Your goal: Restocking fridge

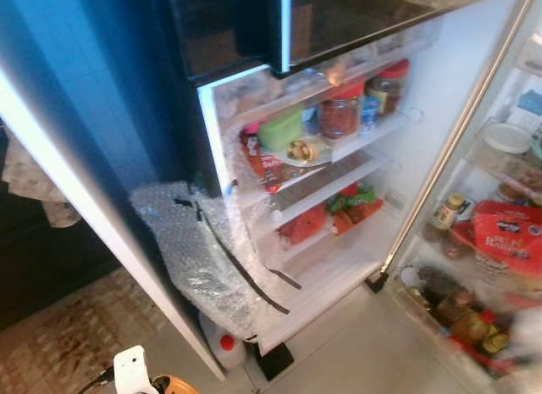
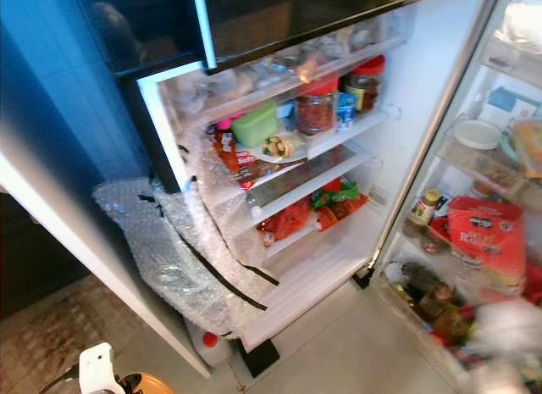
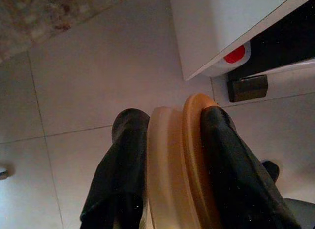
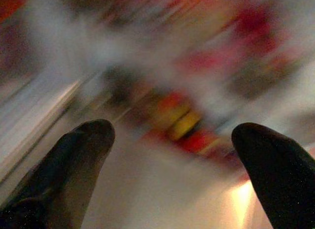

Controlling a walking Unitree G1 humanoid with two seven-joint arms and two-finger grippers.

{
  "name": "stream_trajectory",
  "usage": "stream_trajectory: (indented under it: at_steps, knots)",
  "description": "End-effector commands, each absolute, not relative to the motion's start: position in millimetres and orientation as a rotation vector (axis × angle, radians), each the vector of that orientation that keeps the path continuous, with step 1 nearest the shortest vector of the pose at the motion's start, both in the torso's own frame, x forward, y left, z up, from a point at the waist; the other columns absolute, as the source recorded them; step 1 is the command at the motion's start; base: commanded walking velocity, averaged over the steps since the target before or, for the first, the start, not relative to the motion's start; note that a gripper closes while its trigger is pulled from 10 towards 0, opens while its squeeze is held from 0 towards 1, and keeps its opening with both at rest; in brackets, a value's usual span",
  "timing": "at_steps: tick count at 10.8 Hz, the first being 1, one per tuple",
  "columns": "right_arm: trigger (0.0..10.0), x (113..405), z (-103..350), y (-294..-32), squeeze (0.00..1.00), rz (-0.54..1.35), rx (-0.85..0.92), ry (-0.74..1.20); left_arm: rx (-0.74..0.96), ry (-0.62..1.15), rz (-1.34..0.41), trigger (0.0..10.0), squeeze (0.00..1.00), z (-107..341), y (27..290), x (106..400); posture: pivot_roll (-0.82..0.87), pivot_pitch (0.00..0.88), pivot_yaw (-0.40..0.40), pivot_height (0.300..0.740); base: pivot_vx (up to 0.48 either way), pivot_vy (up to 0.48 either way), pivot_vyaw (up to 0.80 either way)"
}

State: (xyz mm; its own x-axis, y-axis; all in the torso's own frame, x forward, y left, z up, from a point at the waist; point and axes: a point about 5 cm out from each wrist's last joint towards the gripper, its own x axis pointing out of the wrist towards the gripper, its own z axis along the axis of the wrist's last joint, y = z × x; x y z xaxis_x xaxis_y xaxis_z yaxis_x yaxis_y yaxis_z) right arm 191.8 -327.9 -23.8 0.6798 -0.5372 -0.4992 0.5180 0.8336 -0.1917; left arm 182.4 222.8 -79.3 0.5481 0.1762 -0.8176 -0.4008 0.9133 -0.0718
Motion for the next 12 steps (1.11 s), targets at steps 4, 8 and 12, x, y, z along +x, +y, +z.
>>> stream_trajectory:
  at_steps: [4, 8, 12]
  knots:
    - [10.0, 130, -95, -241, 0.00, -0.124, 0.008, 1.098, -0.292, 0.967, 0.393, 10.0, 0.00, -84, 226, 172, -0.11, 0.018, 0.075, 0.740, 0.000, 0.000, 0.00]
    - [10.0, 154, -90, -226, 0.00, -0.123, 0.093, 1.008, -0.280, 0.968, 0.392, 10.0, 0.00, -84, 229, 170, -0.12, 0.016, 0.070, 0.740, 0.000, 0.000, 0.00]
    - [10.0, 150, -94, -215, 0.00, -0.126, 0.074, 1.028, -0.273, 0.974, 0.398, 10.0, 0.00, -85, 229, 168, -0.12, 0.005, 0.071, 0.740, 0.000, -0.192, 0.00]
